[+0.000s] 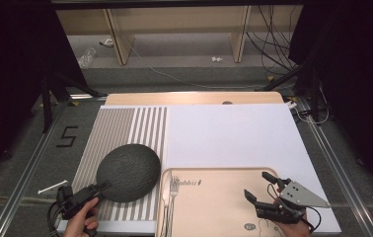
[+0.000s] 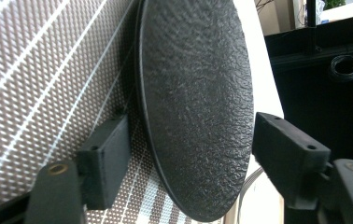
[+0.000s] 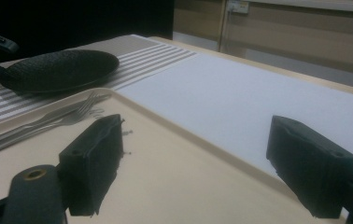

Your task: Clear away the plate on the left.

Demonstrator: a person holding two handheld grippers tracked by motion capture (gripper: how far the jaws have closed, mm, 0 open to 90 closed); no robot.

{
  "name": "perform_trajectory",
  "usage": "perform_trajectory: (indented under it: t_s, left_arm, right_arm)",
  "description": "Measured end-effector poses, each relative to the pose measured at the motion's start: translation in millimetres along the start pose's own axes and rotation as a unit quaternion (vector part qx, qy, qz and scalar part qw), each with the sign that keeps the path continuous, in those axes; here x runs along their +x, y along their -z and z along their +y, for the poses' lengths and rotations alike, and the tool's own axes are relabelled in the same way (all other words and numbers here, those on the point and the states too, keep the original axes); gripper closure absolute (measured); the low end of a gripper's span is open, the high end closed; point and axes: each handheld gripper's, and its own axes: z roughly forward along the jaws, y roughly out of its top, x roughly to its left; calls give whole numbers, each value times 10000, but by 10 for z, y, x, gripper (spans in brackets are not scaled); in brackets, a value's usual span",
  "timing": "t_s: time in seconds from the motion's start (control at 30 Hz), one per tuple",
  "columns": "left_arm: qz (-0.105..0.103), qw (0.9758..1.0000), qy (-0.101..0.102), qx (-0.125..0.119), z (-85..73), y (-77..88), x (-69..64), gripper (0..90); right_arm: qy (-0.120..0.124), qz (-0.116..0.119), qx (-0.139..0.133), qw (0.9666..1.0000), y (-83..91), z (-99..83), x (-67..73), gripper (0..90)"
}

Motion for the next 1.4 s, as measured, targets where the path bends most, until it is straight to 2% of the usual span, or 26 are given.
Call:
perform_trajectory:
  t_s: [0.1, 0.2, 0.43, 0.9, 1.03, 1.3, 1.4]
  left_arm:
    - [-15, 10000, 74, 16, -14, -14, 6, 347]
    - [-134, 9994, 325, 27, -44, -38, 15, 388]
    - [-98, 9982, 587, 44, -96, -90, 40, 520]
    - [-8, 9971, 753, -75, -137, -160, 82, 672]
    - [-90, 9961, 876, -80, -138, -171, 106, 687]
    - [-15, 9964, 851, -67, -141, -187, 112, 729]
    - [-31, 9957, 923, -69, -143, -188, 132, 771]
  right_arm:
    - [3, -2, -4, 10000, 0, 1, 1, 196]
    - [-10, -11, -3, 10000, -5, -2, -2, 196]
    - [0, 2, 14, 10000, -13, -4, 1, 197]
    - [-13, 7, 23, 10000, -19, -5, 3, 197]
    - [27, 15, 45, 10000, -29, -8, 6, 197]
    - [6, 27, 40, 10000, -29, -8, 6, 197]
    - [9, 32, 77, 10000, -35, -10, 6, 197]
